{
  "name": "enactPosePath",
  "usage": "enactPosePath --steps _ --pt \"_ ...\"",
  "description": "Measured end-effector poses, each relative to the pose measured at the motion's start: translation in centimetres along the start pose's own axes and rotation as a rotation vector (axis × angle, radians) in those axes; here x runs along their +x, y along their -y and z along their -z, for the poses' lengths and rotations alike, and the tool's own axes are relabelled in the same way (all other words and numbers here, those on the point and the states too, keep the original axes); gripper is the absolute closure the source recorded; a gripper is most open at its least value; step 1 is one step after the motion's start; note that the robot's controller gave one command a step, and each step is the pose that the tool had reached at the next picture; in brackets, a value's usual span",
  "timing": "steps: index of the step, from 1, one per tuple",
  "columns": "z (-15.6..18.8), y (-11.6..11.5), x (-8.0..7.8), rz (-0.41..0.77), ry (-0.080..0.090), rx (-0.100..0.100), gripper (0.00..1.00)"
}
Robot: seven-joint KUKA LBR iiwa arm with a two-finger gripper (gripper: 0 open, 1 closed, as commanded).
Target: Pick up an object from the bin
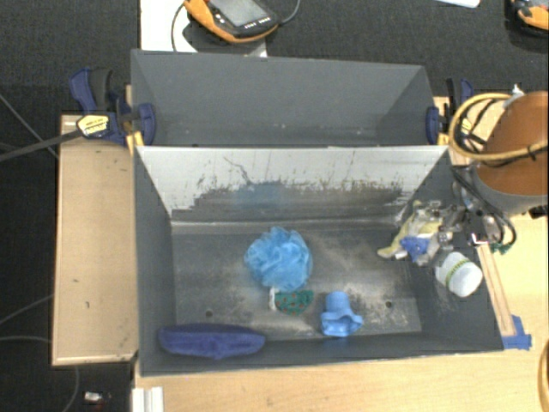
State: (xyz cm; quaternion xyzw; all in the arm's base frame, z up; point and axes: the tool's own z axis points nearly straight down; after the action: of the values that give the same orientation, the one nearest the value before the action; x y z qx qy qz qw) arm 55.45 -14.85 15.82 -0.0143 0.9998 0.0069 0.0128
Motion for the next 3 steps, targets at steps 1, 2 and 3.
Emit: enactPosePath --steps 1,2,3 --pt "0.9 -0.2 3.9 -0.015 -0.005 -0.001 1.0" --pt "3.7 0.4 -0.1 -0.114 0.004 0.0 1.0" --pt "3.7 0.4 -0.1 -0.114 0.004 0.0 1.0"
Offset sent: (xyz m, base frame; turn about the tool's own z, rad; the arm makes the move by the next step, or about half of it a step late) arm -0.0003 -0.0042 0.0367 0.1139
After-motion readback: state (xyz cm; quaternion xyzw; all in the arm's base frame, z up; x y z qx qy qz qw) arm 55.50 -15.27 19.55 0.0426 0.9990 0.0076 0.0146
